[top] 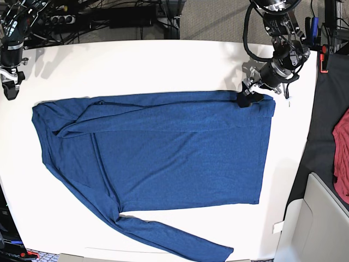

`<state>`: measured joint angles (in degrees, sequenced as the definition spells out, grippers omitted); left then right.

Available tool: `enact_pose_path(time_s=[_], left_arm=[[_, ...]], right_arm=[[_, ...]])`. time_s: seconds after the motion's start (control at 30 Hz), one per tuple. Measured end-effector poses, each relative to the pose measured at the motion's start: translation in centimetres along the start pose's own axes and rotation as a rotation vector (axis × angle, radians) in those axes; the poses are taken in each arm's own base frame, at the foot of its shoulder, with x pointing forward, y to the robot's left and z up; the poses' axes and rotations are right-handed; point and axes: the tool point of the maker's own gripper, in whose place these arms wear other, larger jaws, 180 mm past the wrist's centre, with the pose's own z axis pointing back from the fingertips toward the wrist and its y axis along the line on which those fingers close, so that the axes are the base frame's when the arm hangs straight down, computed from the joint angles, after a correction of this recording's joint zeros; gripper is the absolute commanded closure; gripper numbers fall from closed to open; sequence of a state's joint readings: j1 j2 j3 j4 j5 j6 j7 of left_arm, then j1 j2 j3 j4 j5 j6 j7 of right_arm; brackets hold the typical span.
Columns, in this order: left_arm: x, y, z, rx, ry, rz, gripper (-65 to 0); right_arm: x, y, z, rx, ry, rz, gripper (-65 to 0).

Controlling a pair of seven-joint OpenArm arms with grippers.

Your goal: Fold the T-shirt properly

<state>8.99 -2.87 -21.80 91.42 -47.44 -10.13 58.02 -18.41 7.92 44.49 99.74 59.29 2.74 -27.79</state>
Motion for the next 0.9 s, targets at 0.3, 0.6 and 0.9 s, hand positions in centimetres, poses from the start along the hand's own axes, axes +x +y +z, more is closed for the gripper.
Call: enact_pose_path(time_s=[0.3,0.6,0.9], left_arm=[[-0.1,0.2,-0.7,0.001,0.016,0.019,0.0],[-0.9,0.2,0.1,0.012,0.044,0.001,0.0],[-1.3,0.2,0.4,0.018,0.059,-0.006,0.0]], right_arm=[[-0.1,-0.8,-1.0,-0.017,0.011,-0.012,-17.4],[-2.2,-1.4,-3.5,-0.030,0.119,-0.036,-17.7],[-5.4,-0.2,-5.7,-0.034,0.233,-0.039,-31.1]])
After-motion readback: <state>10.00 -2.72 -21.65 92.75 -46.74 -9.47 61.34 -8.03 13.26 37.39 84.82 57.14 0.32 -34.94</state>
